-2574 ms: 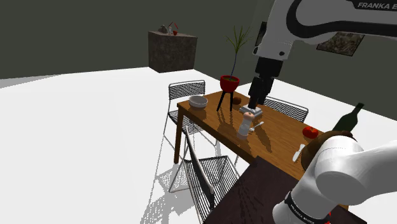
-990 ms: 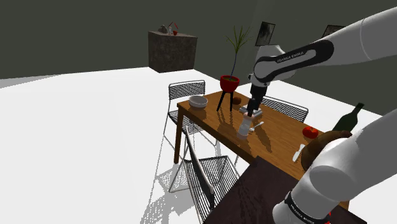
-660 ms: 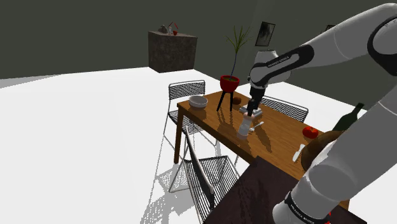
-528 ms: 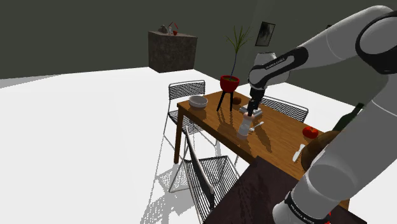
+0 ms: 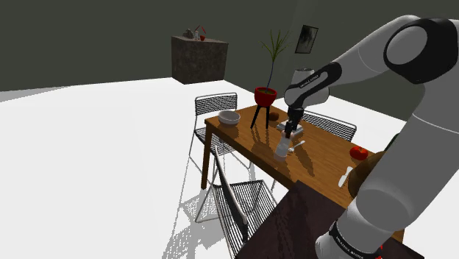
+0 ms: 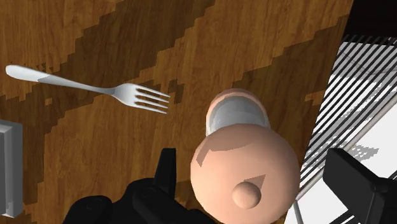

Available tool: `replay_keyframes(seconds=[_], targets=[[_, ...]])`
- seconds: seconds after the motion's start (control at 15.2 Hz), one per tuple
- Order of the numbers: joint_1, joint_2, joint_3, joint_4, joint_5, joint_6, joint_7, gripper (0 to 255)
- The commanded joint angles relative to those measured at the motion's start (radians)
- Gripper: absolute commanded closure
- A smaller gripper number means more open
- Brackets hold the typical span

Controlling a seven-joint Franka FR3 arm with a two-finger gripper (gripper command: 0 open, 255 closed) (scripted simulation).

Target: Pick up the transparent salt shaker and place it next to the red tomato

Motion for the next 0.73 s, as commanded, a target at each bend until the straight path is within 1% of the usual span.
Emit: replay_keyframes(seconds=[0.0, 0.53, 0.59, 0.66], targets=[[-0.004, 0.027, -0.003, -0.01, 0.01, 0.037, -0.009, 0], [-0.005, 0.027, -0.003, -0.01, 0.01, 0.037, -0.009, 0], [-0.005, 0.027, -0.003, -0.01, 0.01, 0.037, -0.009, 255], [-0.005, 0.027, -0.003, -0.01, 0.01, 0.037, -0.009, 255]])
